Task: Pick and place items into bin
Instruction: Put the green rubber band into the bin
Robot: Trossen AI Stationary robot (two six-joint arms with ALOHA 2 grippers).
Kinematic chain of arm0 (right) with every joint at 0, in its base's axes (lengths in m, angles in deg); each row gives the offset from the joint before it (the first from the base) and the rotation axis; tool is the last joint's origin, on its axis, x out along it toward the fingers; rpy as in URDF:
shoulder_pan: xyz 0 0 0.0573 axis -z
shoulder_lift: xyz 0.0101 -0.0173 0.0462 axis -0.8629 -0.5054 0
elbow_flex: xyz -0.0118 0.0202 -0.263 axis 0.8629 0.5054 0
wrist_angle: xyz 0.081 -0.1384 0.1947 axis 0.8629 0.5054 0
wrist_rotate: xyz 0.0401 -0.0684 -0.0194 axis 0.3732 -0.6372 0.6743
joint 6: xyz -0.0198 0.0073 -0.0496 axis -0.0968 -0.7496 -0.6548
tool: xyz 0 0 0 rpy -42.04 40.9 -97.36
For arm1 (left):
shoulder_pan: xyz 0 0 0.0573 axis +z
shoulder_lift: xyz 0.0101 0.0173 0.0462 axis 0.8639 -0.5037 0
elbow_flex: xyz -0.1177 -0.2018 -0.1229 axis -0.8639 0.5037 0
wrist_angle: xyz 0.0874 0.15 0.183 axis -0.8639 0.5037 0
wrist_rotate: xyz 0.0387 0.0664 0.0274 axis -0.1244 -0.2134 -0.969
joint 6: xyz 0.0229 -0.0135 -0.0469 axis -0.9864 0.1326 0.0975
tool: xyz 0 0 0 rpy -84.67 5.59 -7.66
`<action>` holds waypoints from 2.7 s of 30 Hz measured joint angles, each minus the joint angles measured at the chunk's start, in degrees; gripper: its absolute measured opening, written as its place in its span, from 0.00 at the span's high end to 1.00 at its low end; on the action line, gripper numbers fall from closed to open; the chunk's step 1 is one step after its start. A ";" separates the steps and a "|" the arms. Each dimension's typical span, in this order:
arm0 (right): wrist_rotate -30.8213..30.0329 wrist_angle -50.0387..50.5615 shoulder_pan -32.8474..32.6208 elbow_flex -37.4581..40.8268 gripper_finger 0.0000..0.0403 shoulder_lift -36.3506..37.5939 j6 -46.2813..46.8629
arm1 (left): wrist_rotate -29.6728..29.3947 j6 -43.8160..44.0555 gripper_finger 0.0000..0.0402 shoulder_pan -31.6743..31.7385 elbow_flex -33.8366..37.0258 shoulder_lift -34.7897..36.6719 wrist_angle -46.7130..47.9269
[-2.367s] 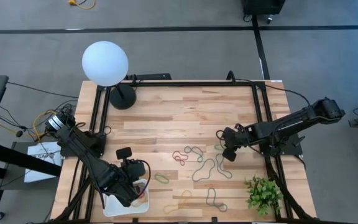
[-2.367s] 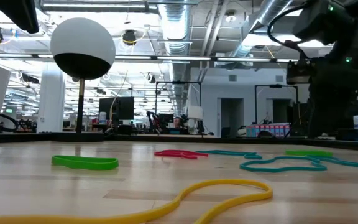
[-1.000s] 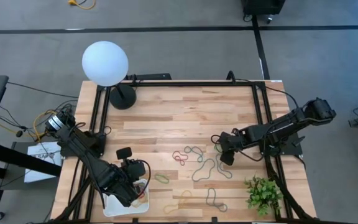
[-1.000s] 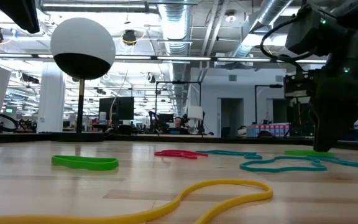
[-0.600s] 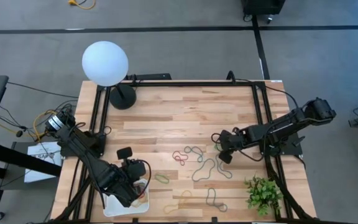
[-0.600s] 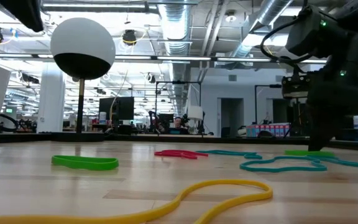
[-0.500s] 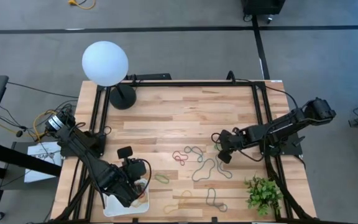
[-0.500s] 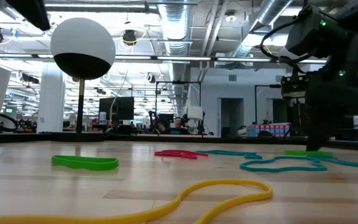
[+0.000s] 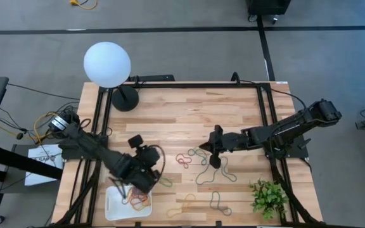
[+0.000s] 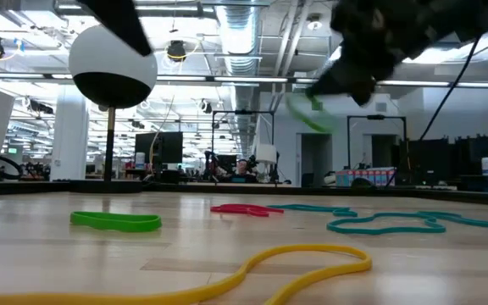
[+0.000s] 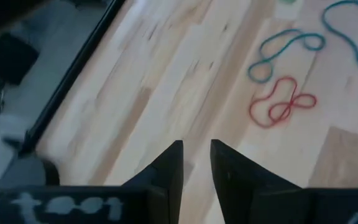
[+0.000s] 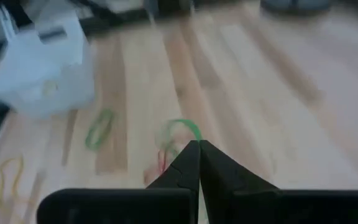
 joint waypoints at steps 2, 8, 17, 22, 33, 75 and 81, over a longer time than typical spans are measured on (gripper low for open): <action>-1.02 -1.73 -0.29 -0.04 1.00 0.02 -2.55 | 0.69 -7.29 0.81 2.01 0.00 0.00 -4.59; -3.40 -1.55 -0.37 -0.02 1.00 0.02 -3.44 | 4.43 -25.14 0.68 7.79 0.00 -0.50 -20.18; -3.35 -1.89 -0.39 -0.02 1.00 0.02 -3.85 | 13.31 -42.39 0.53 14.47 -0.02 -5.23 -42.68; -3.23 -1.57 -0.39 -0.02 1.00 0.07 -3.85 | 15.65 -45.71 0.53 16.96 0.00 -8.62 -48.94; -3.18 -1.53 -0.39 -0.04 1.00 0.11 -3.87 | 18.56 -46.19 0.56 20.65 -0.02 -12.98 -51.45; -3.16 10.60 0.03 -0.04 0.80 0.11 0.66 | 41.16 3.64 1.00 -11.07 -2.72 -2.60 -5.65; -3.18 10.51 0.03 -0.04 0.80 0.11 0.65 | 35.23 21.56 1.00 -14.68 0.77 -2.62 -5.75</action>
